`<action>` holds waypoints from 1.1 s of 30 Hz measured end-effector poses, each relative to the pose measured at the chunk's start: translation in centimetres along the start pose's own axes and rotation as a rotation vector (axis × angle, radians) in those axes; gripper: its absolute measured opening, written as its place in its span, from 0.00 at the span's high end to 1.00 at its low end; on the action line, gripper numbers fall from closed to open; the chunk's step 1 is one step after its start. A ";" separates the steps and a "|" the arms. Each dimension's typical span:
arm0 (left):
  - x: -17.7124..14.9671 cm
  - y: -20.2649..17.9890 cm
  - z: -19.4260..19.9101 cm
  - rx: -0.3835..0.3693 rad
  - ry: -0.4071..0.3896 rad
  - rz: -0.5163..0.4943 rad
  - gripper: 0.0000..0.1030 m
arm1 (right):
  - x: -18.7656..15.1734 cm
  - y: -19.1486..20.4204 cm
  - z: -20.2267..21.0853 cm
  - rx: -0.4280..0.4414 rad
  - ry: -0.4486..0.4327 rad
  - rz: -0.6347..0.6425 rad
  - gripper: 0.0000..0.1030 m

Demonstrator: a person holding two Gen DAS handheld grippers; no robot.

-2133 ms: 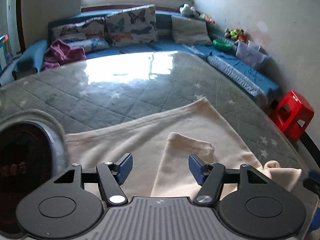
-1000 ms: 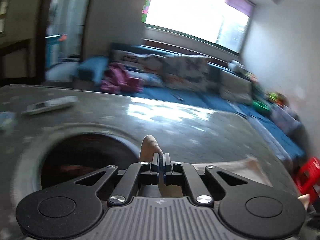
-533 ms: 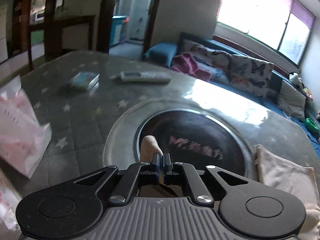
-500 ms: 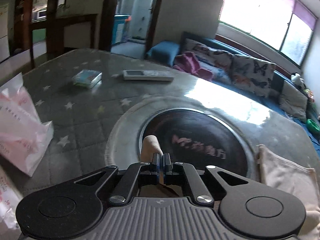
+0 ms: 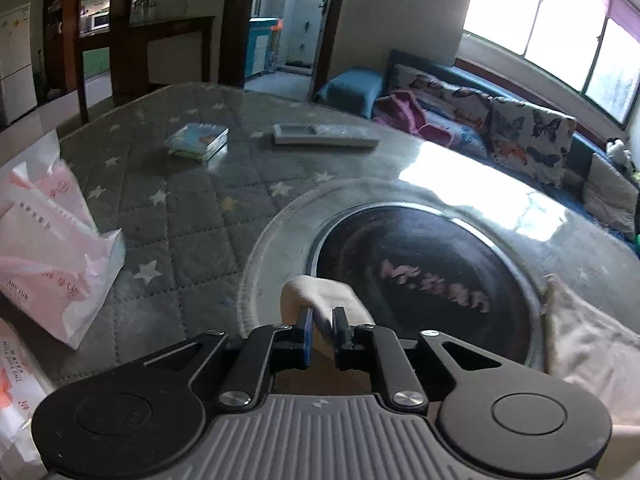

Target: Fold clothes

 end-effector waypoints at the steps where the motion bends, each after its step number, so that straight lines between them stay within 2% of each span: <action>1: 0.2 -0.5 0.5 -0.006 -0.013 -0.010 0.72 | 0.1 -0.1 0.1 -0.006 0.002 0.006 0.00; 3: 0.7 -1.6 1.4 -0.022 -0.041 -0.031 0.64 | 0.6 0.2 0.5 0.001 -0.010 0.024 0.00; 5: 1.2 -3.0 2.3 -0.057 -0.064 -0.049 0.62 | 1.5 0.7 0.5 0.030 -0.024 0.031 0.00; 8: 1.3 -5.6 3.2 -0.119 -0.069 -0.086 0.62 | 2.9 1.8 0.2 0.098 -0.040 0.036 0.00; 11: 0.4 -9.5 3.8 -0.192 -0.053 -0.170 0.64 | 4.5 3.3 -0.5 0.167 -0.051 0.048 0.00; 16: -1.1 -15.8 2.7 -0.287 -0.001 -0.266 0.69 | 7.6 6.5 -2.7 0.321 -0.039 0.055 0.00; 21: -2.2 -21.1 1.0 -0.309 0.028 -0.393 0.70 | 10.0 9.3 -5.1 0.392 -0.009 0.140 0.00; 25: -2.4 -23.9 -1.0 -0.276 0.027 -0.486 0.70 | 11.4 10.7 -7.8 0.409 0.032 0.188 0.00; 33: -0.7 -26.9 -3.8 -0.236 -0.017 -0.600 0.70 | 13.3 11.5 -13.9 0.409 0.124 0.240 0.00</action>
Point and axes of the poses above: each gripper's, at about its wrist camera, not at the fingertips, and z roughly against the way its jaws point, y to its left, x to its top, the point moved 9 cm from there along -z, roughly the way its jaws point, and after that the axes turned 13 degrees about x, right-handed, at the moved point
